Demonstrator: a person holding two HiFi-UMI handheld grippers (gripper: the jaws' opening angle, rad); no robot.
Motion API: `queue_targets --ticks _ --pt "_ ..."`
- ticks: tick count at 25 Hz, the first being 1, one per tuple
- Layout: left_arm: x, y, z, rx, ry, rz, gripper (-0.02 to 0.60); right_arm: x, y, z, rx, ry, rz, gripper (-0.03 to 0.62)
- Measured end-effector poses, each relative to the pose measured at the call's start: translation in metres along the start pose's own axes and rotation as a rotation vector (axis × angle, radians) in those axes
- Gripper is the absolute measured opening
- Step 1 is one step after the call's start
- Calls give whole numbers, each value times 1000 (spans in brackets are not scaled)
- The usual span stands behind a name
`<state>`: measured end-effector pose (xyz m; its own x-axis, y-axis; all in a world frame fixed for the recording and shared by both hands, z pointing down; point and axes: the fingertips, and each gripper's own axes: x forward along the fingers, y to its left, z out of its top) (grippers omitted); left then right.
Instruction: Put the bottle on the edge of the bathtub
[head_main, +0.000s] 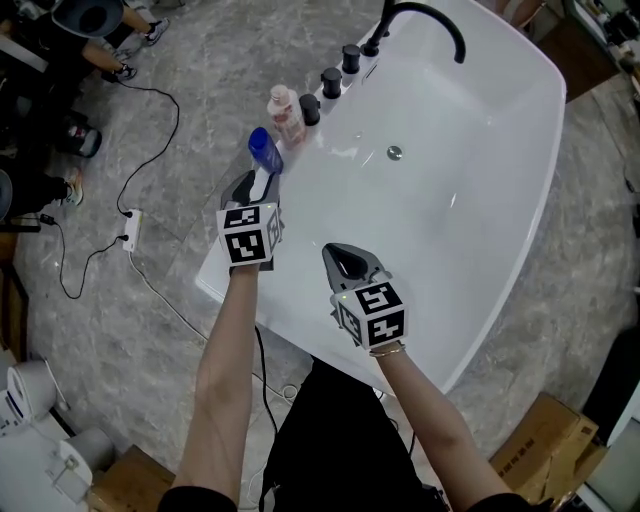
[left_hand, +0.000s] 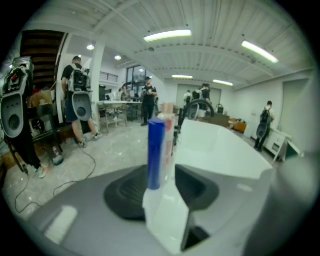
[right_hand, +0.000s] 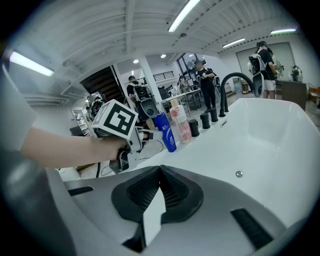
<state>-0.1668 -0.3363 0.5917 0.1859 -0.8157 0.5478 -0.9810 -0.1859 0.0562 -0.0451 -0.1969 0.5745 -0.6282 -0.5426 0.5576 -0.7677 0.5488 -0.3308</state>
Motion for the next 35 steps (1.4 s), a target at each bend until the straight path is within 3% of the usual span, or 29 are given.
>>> queue_targets --ticks 14,24,35 --pt "-86 -13 -3 -7 -35 -13 63 -42 32 16 -40 -62 -5 4" --pt "-152 -19 -14 33 -54 -15 22 -75 66 25 -66 -131 16 5" --pt "-228 -31 -16 9 -107 -3 6 -103 79 25 -97 -148 27 4"
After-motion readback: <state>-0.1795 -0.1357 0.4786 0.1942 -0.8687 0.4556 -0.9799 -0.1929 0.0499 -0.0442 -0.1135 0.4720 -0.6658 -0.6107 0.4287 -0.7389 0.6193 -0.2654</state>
